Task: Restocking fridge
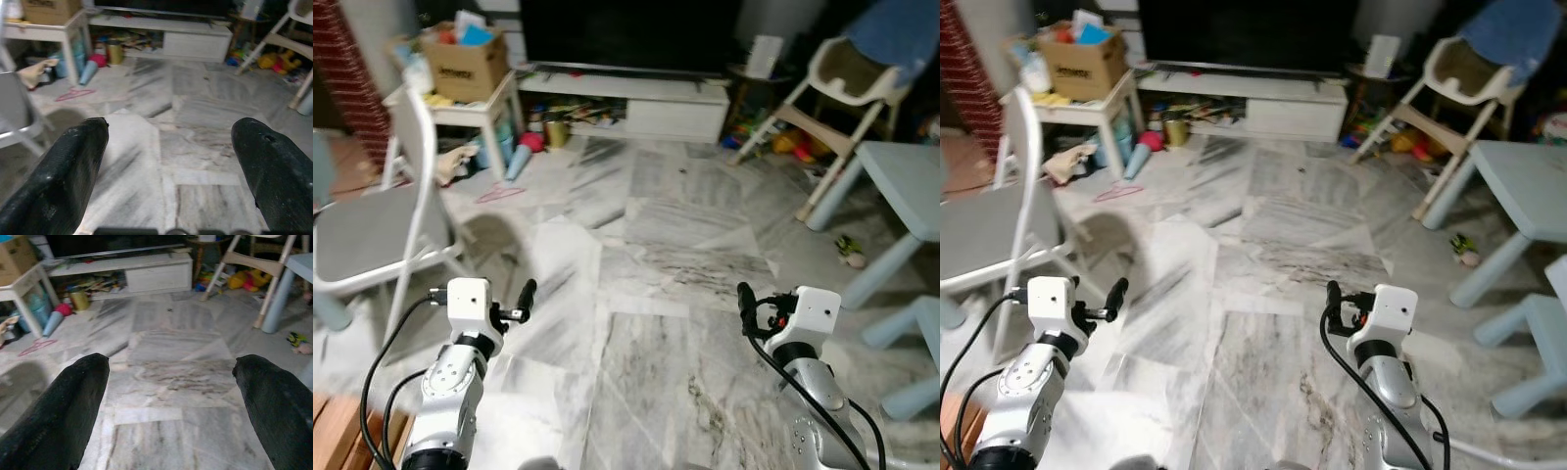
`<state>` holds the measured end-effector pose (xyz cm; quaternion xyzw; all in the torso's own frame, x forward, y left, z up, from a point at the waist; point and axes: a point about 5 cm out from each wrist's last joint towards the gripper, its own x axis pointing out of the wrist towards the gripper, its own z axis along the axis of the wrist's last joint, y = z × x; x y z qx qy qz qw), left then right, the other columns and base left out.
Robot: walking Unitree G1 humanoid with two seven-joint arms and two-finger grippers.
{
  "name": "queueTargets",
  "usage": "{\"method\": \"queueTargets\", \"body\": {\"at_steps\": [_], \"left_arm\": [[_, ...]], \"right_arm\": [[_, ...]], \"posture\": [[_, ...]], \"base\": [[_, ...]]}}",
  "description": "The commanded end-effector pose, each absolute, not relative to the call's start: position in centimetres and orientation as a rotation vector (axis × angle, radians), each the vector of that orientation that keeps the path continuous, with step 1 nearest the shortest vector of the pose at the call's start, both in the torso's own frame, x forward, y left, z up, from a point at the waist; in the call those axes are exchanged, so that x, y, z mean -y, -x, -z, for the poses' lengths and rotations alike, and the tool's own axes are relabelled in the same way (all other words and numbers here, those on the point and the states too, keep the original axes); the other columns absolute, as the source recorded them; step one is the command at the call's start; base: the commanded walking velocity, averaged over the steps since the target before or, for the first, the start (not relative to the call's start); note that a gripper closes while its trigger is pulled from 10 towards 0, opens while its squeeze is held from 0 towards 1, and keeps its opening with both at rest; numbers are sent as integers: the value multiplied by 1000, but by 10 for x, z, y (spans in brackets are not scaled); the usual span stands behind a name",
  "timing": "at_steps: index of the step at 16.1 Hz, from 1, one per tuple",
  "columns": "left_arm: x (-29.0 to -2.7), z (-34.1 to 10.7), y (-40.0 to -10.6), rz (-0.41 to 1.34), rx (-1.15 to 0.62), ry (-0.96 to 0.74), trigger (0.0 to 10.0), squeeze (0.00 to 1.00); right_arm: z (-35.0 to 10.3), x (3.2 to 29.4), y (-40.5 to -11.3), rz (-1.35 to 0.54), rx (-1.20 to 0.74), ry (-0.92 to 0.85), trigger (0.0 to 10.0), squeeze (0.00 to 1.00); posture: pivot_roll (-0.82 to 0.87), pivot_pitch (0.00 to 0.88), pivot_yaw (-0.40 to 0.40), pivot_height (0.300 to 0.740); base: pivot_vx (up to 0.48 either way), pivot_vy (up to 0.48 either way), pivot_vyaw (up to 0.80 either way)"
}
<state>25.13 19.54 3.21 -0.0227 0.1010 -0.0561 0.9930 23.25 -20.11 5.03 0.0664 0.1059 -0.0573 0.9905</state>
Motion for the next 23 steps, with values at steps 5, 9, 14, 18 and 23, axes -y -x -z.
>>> {"method": "queueTargets", "body": {"at_steps": [5,9,14,18,23], "left_arm": [[-186,-30,-254,146,-203,47,10000,0],[-184,-29,-254,166,-208,51,10000,0],[-192,-28,-254,129,-223,45,10000,0],[-206,-32,-246,57,-180,19,10000,0],[-217,-28,-229,7,-187,-25,10000,0]], "right_arm": [[-51,199,-234,102,-207,-124,10000,0],[-50,199,-233,122,-211,-136,10000,0],[-45,196,-231,126,-232,-152,10000,0],[-49,197,-232,117,-211,-144,10000,0],[-54,193,-226,67,-162,-78,10000,0]], "posture": [[-45,0,-27,740],[-50,0,-15,740],[-39,0,-24,740],[-28,0,-36,740],[-41,0,-19,740]], "base": [[463,0,0],[454,0,0],[0,0,-740],[0,0,-333],[0,0,0]]}}
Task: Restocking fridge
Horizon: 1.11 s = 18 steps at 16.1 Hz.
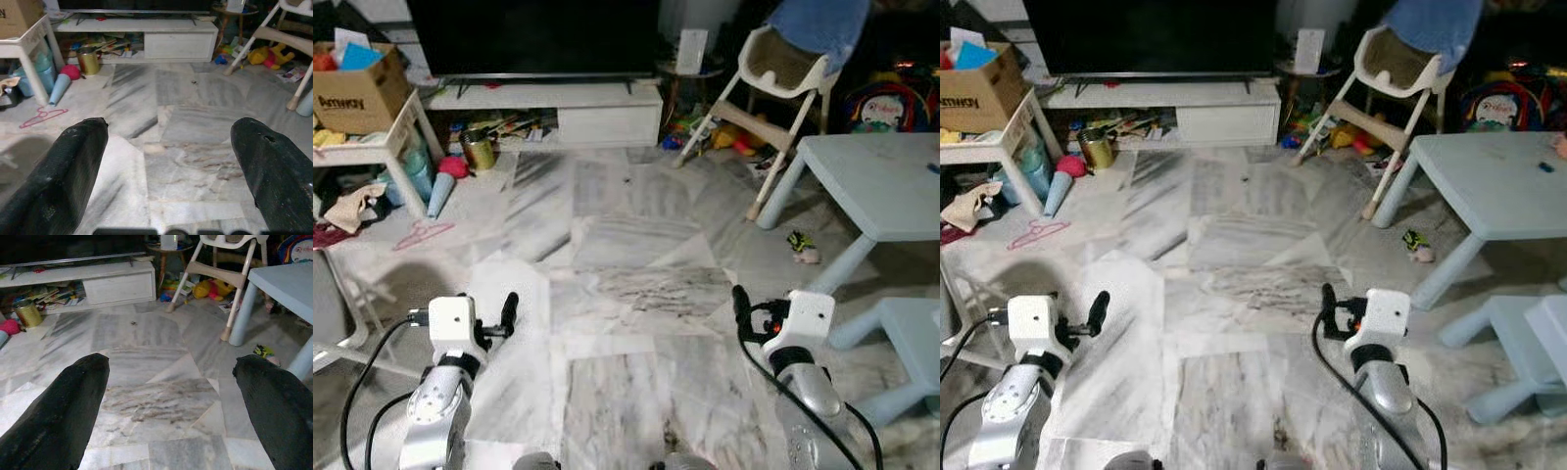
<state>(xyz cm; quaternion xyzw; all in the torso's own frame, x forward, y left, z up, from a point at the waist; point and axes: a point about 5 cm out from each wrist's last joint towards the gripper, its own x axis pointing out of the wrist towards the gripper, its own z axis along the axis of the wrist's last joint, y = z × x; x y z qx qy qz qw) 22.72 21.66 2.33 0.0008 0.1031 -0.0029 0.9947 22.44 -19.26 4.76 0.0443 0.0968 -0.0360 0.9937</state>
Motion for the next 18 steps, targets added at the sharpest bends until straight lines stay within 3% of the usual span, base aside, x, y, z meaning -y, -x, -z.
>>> {"method": "queueTargets", "body": {"at_steps": [1,4,8,18], "left_arm": [[-216,-27,-230,14,-189,-27,10000,0],[-213,-30,-239,37,-183,-52,10000,0],[-213,-29,-241,46,-186,-58,10000,0],[-222,-25,-227,8,-190,-49,10000,0]], "right_arm": [[-54,192,-225,67,-162,-80,10000,0],[-54,191,-223,66,-139,-70,10000,0],[-53,193,-222,88,-135,-70,10000,0],[-49,202,-221,145,-158,-31,10000,0]], "posture": [[-44,0,-14,740],[-60,0,11,740],[-63,0,18,740],[-38,0,3,740]], "base": [[0,0,0],[0,0,138],[0,0,784],[0,0,0]]}}
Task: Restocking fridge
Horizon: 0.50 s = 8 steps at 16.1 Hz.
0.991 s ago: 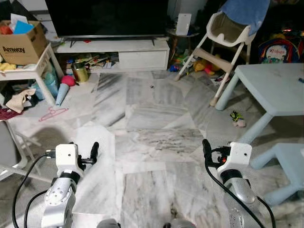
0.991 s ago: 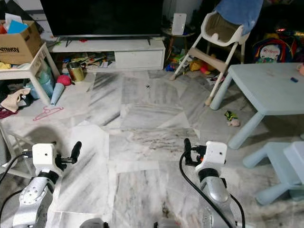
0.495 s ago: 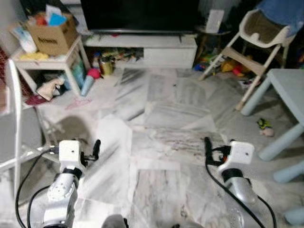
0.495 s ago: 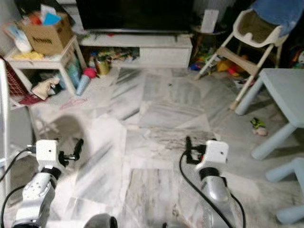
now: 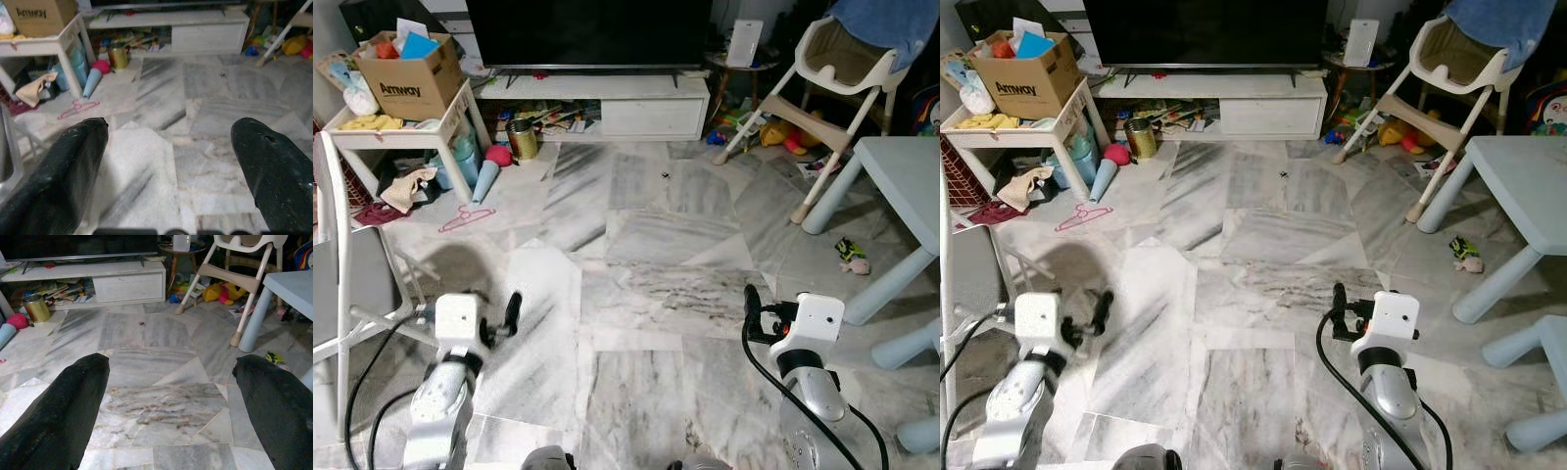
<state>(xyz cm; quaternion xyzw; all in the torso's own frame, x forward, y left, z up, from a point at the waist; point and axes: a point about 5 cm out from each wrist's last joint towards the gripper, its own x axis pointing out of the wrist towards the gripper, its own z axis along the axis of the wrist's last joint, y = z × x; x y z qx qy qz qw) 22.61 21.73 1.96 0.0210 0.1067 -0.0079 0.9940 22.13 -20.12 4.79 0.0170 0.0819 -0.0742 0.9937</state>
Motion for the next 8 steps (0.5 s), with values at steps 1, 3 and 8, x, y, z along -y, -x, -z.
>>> {"method": "queueTargets", "body": {"at_steps": [1,3,8], "left_arm": [[-224,-25,-226,2,-192,-52,10000,0],[-228,-24,-222,-7,-197,-49,10000,0],[-222,-23,-221,-1,-194,-41,10000,0]], "right_arm": [[-49,202,-220,145,-156,-30,10000,0],[-50,201,-218,124,-151,-26,10000,0],[-50,199,-220,110,-152,-44,10000,0]], "posture": [[-39,0,4,740],[-41,0,4,740],[-39,0,2,740]], "base": [[0,0,0],[0,0,0],[0,0,0]]}}
